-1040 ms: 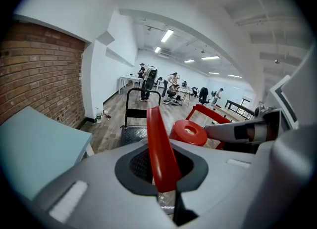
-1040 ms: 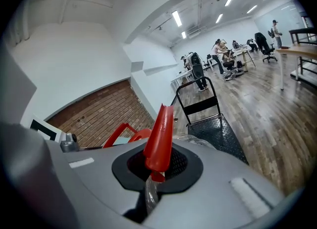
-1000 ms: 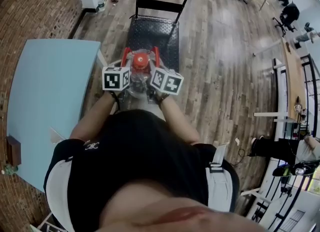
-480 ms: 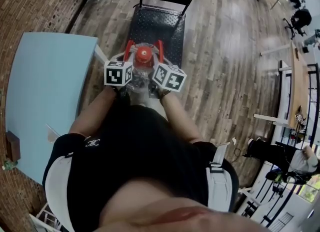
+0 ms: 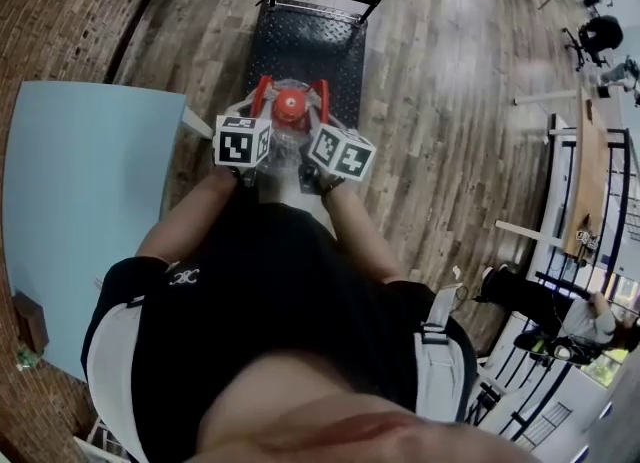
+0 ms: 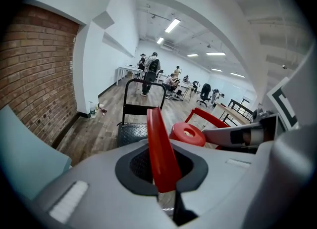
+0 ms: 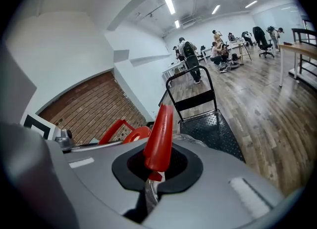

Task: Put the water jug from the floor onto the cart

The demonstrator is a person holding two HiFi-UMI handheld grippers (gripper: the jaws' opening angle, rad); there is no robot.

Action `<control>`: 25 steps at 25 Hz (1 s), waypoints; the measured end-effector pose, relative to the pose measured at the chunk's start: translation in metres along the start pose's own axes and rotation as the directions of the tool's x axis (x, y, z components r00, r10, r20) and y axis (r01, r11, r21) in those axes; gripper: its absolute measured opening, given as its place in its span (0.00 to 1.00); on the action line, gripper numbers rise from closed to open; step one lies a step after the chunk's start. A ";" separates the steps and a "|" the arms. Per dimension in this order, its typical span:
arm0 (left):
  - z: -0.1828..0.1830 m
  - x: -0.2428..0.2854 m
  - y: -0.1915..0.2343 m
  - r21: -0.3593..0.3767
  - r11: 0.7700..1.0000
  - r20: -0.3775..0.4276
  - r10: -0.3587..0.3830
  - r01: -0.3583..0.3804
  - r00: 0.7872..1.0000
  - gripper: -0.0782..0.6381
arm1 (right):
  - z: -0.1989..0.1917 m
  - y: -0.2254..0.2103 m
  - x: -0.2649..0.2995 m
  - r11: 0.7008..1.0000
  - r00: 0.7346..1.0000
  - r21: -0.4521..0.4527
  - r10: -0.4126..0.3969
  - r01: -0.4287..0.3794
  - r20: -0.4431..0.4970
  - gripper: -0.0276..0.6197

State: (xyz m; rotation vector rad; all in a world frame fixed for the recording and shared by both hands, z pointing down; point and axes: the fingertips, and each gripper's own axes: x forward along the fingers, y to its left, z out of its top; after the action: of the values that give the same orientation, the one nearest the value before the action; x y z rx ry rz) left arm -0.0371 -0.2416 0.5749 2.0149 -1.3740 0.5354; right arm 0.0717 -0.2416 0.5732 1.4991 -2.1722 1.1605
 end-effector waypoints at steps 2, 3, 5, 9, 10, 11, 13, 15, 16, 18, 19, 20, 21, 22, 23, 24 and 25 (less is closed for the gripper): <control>0.012 0.014 0.012 0.003 1.000 -0.011 -0.017 0.017 1.000 0.13 | 0.010 0.002 0.018 1.000 1.000 0.009 -0.008 0.008 -0.008 0.06; 0.018 0.022 0.018 0.003 1.000 -0.016 -0.025 0.025 1.000 0.13 | 0.015 0.002 0.027 1.000 1.000 0.011 -0.016 0.016 -0.015 0.06; 0.031 0.038 0.033 0.006 0.999 -0.026 -0.038 0.038 0.999 0.13 | 0.024 0.003 0.047 1.000 0.999 0.019 -0.021 0.022 -0.033 0.06; 0.054 0.068 0.058 0.007 0.998 -0.044 -0.061 0.062 0.997 0.13 | 0.044 0.003 0.086 0.999 0.997 0.040 -0.034 0.037 -0.065 0.06; 0.060 0.074 0.064 0.009 0.998 -0.045 -0.066 0.067 0.997 0.13 | 0.050 0.004 0.094 0.998 0.997 0.035 -0.041 0.044 -0.070 0.06; 0.066 0.080 0.070 0.011 0.998 -0.045 -0.069 0.069 0.997 0.13 | 0.055 0.005 0.103 0.998 0.996 0.028 -0.048 0.050 -0.074 0.06; 0.077 0.093 0.081 0.014 0.997 -0.050 -0.070 0.070 0.996 0.13 | 0.066 0.005 0.121 0.998 0.995 0.015 -0.051 0.053 -0.083 0.06; 0.082 0.105 0.092 0.005 0.998 -0.062 -0.069 0.069 0.996 0.14 | 0.070 0.004 0.138 0.999 0.995 0.011 -0.034 0.035 -0.092 0.06; 0.082 0.112 0.098 -0.002 0.998 -0.071 -0.068 0.068 0.995 0.14 | 0.071 0.003 0.147 1.000 0.995 0.014 -0.018 0.020 -0.097 0.06; 0.081 0.126 0.112 -0.007 0.998 -0.093 -0.055 0.054 0.994 0.14 | 0.071 0.000 0.168 1.000 0.994 0.020 0.010 -0.008 -0.109 0.07; 0.080 0.134 0.119 -0.004 0.999 -0.105 -0.043 0.043 0.994 0.14 | 0.070 -0.001 0.178 1.000 0.993 0.016 0.019 -0.017 -0.117 0.07; 0.079 0.142 0.125 0.001 1.000 -0.113 -0.031 0.031 0.993 0.14 | 0.070 -0.003 0.188 1.000 0.992 0.007 0.024 -0.023 -0.126 0.07; 0.079 0.150 0.129 0.005 1.000 -0.118 -0.021 0.022 0.993 0.14 | 0.070 -0.005 0.197 1.000 0.991 -0.004 0.025 -0.026 -0.135 0.07; 0.078 0.158 0.131 0.009 1.000 -0.120 -0.015 0.016 0.993 0.14 | 0.070 -0.010 0.205 0.999 0.990 -0.014 0.026 -0.028 -0.141 0.07; 0.076 0.167 0.132 0.012 1.000 -0.119 -0.012 0.013 0.993 0.14 | 0.070 -0.015 0.212 0.999 0.989 -0.022 0.028 -0.032 -0.146 0.07; 0.075 0.175 0.133 0.013 1.000 -0.119 -0.011 0.013 0.993 0.14 | 0.071 -0.020 0.219 0.999 0.988 -0.028 0.036 -0.040 -0.149 0.07; 0.074 0.184 0.134 0.010 1.000 -0.120 -0.012 0.013 0.993 0.15 | 0.072 -0.025 0.227 0.998 0.987 -0.030 0.050 -0.055 -0.152 0.07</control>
State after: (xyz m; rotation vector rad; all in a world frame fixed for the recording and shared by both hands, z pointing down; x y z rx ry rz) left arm -0.0949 -0.4505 0.6766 1.9648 -1.2881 0.6490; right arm 0.0102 -0.4490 0.6750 1.3023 -2.1297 1.2059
